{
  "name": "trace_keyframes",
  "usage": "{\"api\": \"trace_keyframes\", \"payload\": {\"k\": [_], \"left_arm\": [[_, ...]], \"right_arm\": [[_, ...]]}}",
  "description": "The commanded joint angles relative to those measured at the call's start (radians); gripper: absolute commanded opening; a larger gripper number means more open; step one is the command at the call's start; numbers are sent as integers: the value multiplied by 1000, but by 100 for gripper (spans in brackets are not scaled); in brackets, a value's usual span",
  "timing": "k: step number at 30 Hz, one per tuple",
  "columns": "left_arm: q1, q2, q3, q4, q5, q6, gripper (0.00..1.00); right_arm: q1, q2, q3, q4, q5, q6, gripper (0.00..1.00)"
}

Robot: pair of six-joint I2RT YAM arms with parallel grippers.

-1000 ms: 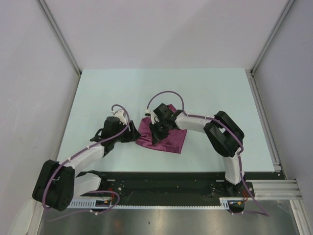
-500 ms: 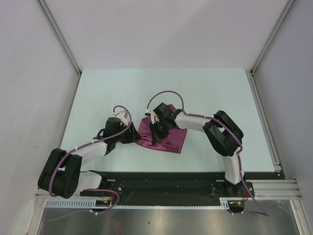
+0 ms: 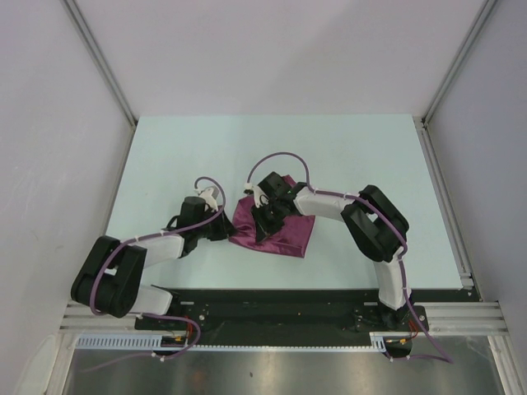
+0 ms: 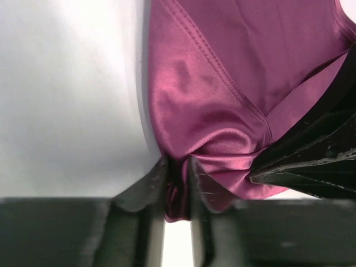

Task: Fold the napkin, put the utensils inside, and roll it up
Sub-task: Roll the napkin at the center of the board.

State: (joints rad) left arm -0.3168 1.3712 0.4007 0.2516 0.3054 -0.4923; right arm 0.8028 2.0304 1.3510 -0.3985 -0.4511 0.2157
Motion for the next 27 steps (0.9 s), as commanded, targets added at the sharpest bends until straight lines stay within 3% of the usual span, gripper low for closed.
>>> {"api": "trace_keyframes", "payload": {"k": [1,4,9,15,27], "left_arm": [[7,11,12,15,28,3,12],[7,8,18,-6,26,9,0],[7,-4,41,-49,26,11,0],[7,25,108,-172,44,9,0],[8,100,194,-296,72,18,0]], "right_arm": [[-5,33,8,3,54,-15,20],[-4,-8,11,3,43,-21,27],[9,-133,-9,23,58,-61,46],[111,-308,-165,231,276,-206,77],[249,-216,-205,362,413,-401,76]]}}
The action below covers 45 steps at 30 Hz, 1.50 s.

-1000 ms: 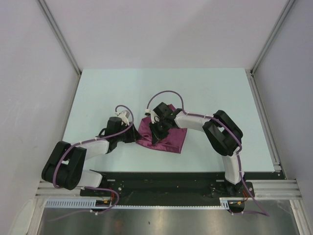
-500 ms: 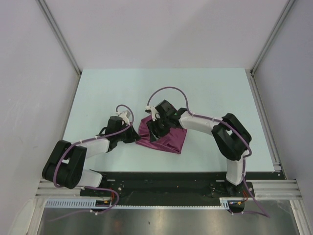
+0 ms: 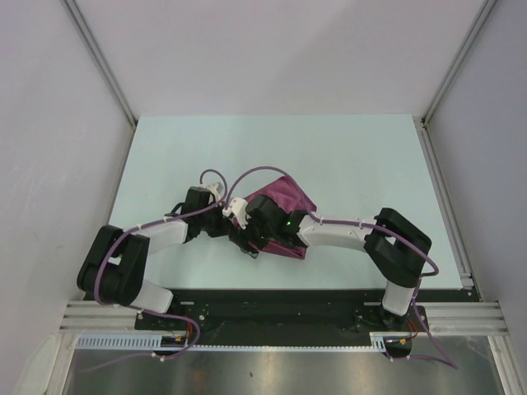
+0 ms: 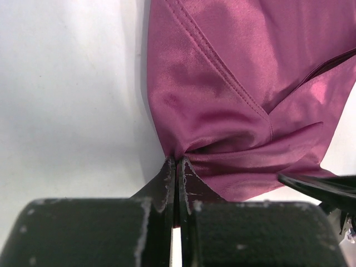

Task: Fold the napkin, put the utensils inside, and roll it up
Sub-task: Roll the napkin at the center of the board.

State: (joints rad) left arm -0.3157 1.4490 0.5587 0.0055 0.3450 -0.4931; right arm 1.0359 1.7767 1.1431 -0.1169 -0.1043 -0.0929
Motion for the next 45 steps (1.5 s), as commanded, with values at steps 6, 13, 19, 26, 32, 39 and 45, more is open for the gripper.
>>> {"api": "trace_keyframes", "payload": {"k": [6,13,19,26,32,39,45], "left_arm": [[7,31,43,-59,34,21,0],[7,33,44,-59,38,24,0],[7,33,47,-58,42,27,0],[7,21,50,-62,43,28,0],[7,14,50,-64,37,27,0],[10,14,50,-61,35,27,0],[10,21,50,-56,46,27,0]], "right_arm": [[16,99,32,53,49,-120,74],[13,139,58,37,68,-125,72],[-10,174,101,-18,51,-110,68],[-20,201,144,-134,29,-91,54],[-14,182,145,-204,77,-50,47],[12,168,139,-241,103,-7,50],[18,155,107,-195,178,-14,62]]}}
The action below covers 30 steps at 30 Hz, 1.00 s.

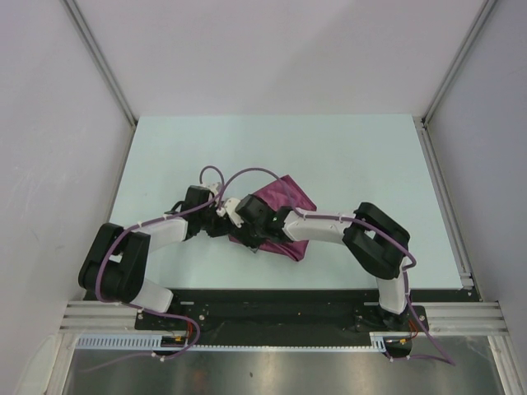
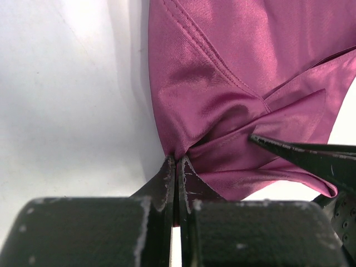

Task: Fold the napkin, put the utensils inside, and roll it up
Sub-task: Roll the napkin at the center of the board.

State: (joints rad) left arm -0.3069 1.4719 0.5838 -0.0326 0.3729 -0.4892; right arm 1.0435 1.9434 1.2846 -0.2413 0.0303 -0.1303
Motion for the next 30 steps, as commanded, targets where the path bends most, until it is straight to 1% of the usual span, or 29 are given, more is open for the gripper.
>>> {"api": "trace_keyframes", "payload": {"k": [1,6,11,15,19,24,30], "left_arm": [[2,-4,25,-16,18,23,0],[2,-2,25,-16,17,23,0],[2,2,25,-15,18,23,0],[2,4,25,-13,23,23,0],[2,-2,25,-16,20,23,0],[2,-2,25,-18,21,23,0],[2,1,27,-16,23,23,0]], "right_arm": [[12,-26,-36,-69,40,20,63],[16,-119,-37,-87,-53,0,64],[18,-181,-30,-98,-56,-14,65],[0,-150,-24,-64,-49,-54,69],[-11,-98,-22,-9,-101,-94,72],[-17,-83,-36,46,-118,-123,74],[-46,-41,-22,31,-182,-117,74]]}}
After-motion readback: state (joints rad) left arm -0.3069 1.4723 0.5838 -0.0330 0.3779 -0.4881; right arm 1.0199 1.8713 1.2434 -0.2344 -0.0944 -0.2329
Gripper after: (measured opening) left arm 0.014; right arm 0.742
